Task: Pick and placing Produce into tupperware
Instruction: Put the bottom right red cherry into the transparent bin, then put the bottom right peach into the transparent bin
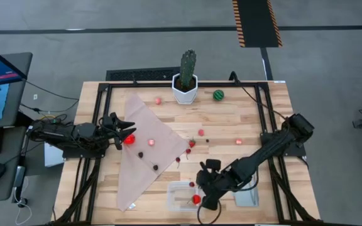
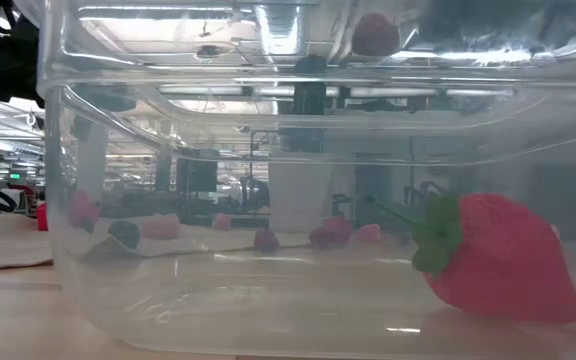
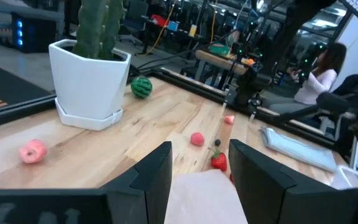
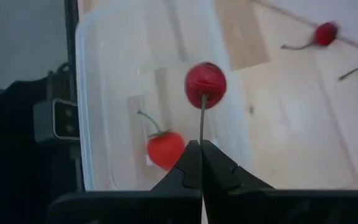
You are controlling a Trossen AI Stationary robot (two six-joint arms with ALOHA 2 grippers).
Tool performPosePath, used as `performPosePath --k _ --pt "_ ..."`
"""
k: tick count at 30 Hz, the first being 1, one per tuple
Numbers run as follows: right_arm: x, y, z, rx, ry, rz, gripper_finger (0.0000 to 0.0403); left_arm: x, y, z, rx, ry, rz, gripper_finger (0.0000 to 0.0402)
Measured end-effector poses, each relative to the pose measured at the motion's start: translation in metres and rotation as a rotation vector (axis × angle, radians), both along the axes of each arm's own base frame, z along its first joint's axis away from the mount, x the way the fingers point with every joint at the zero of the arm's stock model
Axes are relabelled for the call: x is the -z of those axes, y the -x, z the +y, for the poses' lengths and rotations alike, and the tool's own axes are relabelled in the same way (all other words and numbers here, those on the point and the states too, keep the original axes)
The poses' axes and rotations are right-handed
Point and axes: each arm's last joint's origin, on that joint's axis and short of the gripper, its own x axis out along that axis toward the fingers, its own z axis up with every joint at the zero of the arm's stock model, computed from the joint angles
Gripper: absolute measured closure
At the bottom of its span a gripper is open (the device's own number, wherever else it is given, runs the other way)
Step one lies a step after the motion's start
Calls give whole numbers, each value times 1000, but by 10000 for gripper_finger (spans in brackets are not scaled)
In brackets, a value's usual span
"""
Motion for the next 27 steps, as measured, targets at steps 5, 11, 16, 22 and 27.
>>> performPosePath --k 5,11,16,22,27 --pt "10 -4 4 -18 -22 25 385 0 0 0 0 2 -2 253" --pt "6 -10 12 -68 -133 -26 376 -1 0 0 -3 8 -16 253" --pt "5 -12 12 -82 -144 -37 363 -4 0 0 -6 13 -50 253" --pt "4 -12 12 -76 -149 -41 352 -2 0 1 -24 10 -31 253" --pt "4 -13 11 -96 -102 -71 351 -1 0 1 -25 17 -24 253"
